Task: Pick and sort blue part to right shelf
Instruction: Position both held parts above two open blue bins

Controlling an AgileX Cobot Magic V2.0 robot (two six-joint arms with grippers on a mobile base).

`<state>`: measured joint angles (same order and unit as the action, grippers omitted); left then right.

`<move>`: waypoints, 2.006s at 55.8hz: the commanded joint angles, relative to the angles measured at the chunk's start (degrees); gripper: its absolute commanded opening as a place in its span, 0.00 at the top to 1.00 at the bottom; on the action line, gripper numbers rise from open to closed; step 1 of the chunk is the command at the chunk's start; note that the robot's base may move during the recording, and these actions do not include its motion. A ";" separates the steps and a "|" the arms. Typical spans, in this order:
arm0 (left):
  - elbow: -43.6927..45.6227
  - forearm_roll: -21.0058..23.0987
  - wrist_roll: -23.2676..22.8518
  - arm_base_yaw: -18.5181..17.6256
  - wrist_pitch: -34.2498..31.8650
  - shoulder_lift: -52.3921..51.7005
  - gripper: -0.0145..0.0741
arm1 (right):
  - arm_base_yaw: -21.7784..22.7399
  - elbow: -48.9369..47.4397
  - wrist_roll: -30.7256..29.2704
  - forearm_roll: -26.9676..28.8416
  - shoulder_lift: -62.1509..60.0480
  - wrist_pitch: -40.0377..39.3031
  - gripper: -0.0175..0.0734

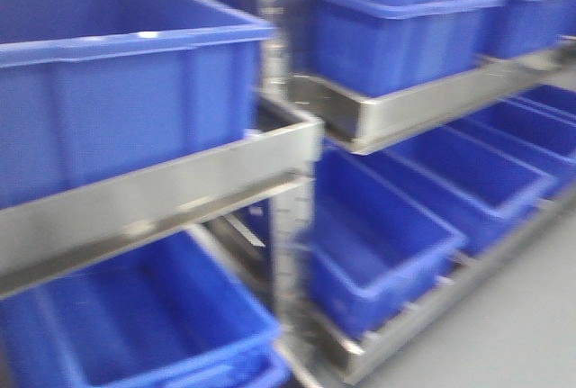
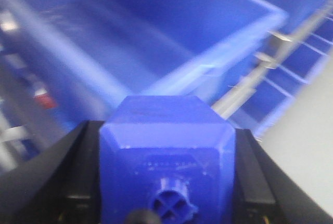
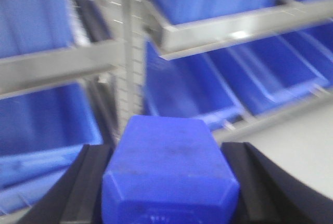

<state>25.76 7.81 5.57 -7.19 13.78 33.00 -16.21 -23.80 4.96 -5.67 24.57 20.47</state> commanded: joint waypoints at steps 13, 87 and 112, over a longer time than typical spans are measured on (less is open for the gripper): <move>1.68 0.35 -0.20 -0.36 -5.30 0.25 0.50 | 0.09 -1.84 -0.49 -0.65 0.24 -5.30 0.55; 1.68 0.35 -0.20 -0.36 -5.30 0.25 0.50 | 0.09 -1.84 -0.49 -0.65 0.24 -5.30 0.55; 1.68 0.35 -0.20 -0.36 -5.30 0.25 0.50 | 0.09 -1.84 -0.49 -0.65 0.24 -5.30 0.55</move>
<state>25.76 7.81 5.57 -7.19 13.73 33.00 -16.21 -23.80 4.96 -5.67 24.57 20.47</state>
